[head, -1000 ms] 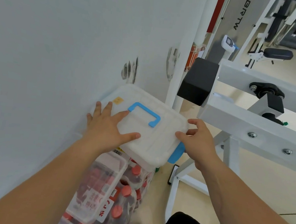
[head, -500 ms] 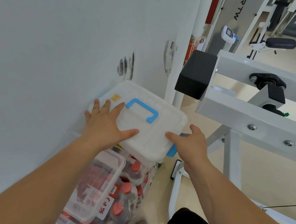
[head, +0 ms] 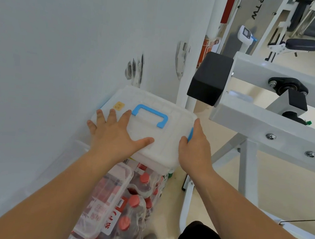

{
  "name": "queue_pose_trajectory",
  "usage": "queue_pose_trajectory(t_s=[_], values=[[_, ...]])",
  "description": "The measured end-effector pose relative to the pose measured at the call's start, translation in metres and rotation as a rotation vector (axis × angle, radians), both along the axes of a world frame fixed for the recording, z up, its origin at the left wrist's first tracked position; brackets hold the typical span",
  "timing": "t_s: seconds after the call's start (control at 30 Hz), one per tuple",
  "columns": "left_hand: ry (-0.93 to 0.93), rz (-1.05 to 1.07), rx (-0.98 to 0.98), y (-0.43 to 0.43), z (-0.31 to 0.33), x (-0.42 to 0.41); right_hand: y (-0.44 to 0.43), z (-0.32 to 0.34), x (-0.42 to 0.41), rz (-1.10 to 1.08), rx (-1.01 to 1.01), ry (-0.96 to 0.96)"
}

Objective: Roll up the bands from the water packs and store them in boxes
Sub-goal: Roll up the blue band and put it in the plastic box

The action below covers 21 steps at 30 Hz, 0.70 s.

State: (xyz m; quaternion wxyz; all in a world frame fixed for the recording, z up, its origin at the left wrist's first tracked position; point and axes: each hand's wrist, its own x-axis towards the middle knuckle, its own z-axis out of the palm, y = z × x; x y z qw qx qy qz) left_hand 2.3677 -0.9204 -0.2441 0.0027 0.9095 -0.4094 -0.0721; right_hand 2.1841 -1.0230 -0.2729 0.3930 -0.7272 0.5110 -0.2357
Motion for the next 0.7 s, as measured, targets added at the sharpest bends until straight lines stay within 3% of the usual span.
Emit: queue_pose_trajectory(t_s=[0.1, 0.23, 0.37, 0.53, 0.7], values=[[0.008, 0.012, -0.037, 0.002, 0.0, 0.003, 0.004, -0.004, -0.003, 0.196, -0.001, 0.176], [-0.015, -0.009, -0.202, 0.008, 0.002, 0.022, -0.007, 0.004, -0.003, 0.352, -0.208, 0.528], [0.053, 0.027, -0.284, 0.012, -0.002, 0.033, -0.013, 0.022, 0.009, 0.541, -0.364, 0.755], [0.239, 0.104, -0.374, 0.017, -0.007, 0.046, -0.006, 0.033, 0.058, 0.742, -0.36, 0.717], [0.285, 0.103, -0.389, 0.02, 0.002, 0.049, 0.0, 0.03, 0.092, 0.814, -0.327, 0.676]])
